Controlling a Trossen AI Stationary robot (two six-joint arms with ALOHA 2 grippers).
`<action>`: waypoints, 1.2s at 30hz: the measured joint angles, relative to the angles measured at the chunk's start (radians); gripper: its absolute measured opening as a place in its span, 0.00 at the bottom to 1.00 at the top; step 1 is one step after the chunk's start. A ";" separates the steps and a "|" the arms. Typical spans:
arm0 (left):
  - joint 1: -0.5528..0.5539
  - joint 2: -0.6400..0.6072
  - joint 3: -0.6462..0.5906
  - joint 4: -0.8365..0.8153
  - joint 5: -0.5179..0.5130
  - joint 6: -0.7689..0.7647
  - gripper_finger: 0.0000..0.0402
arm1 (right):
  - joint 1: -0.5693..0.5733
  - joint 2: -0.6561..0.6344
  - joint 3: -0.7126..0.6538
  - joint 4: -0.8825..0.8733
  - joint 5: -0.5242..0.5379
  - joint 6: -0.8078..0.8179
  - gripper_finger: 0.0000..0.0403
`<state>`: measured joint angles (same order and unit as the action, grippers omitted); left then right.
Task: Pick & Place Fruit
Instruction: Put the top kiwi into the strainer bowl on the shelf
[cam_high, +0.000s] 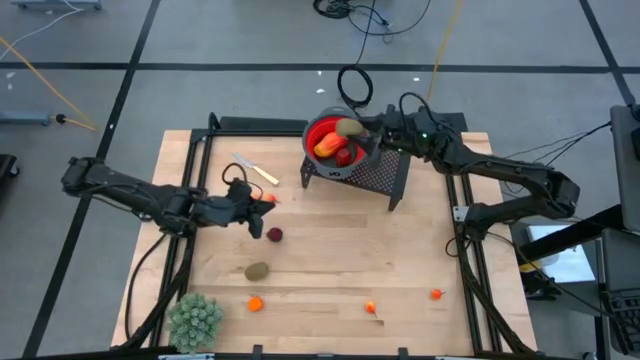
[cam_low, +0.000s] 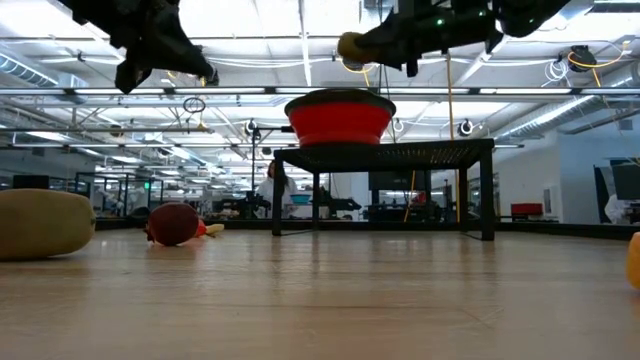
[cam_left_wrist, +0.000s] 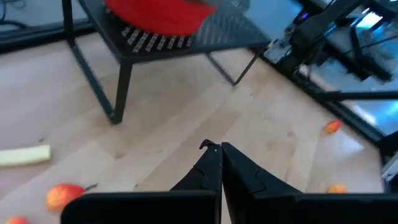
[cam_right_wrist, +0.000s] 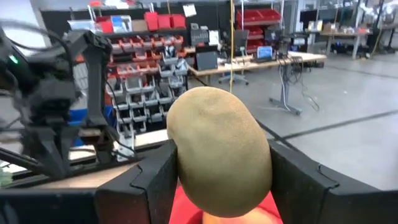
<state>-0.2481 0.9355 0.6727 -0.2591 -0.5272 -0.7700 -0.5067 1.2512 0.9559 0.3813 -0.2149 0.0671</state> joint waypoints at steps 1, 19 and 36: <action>0.002 -0.019 -0.009 0.006 0.001 0.010 0.01 | -0.003 0.010 0.004 -0.004 0.000 -0.002 0.51; 0.006 -0.251 -0.108 0.048 0.023 0.169 0.01 | -0.004 0.163 0.171 -0.200 0.003 -0.117 0.51; 0.006 -0.409 -0.108 -0.015 0.039 0.331 0.00 | -0.003 0.163 0.213 -0.419 0.032 -0.165 0.51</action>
<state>-0.2417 0.5262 0.5646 -0.2743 -0.4885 -0.4393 -0.5095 1.4147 1.1694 -0.0378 -0.1832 -0.0979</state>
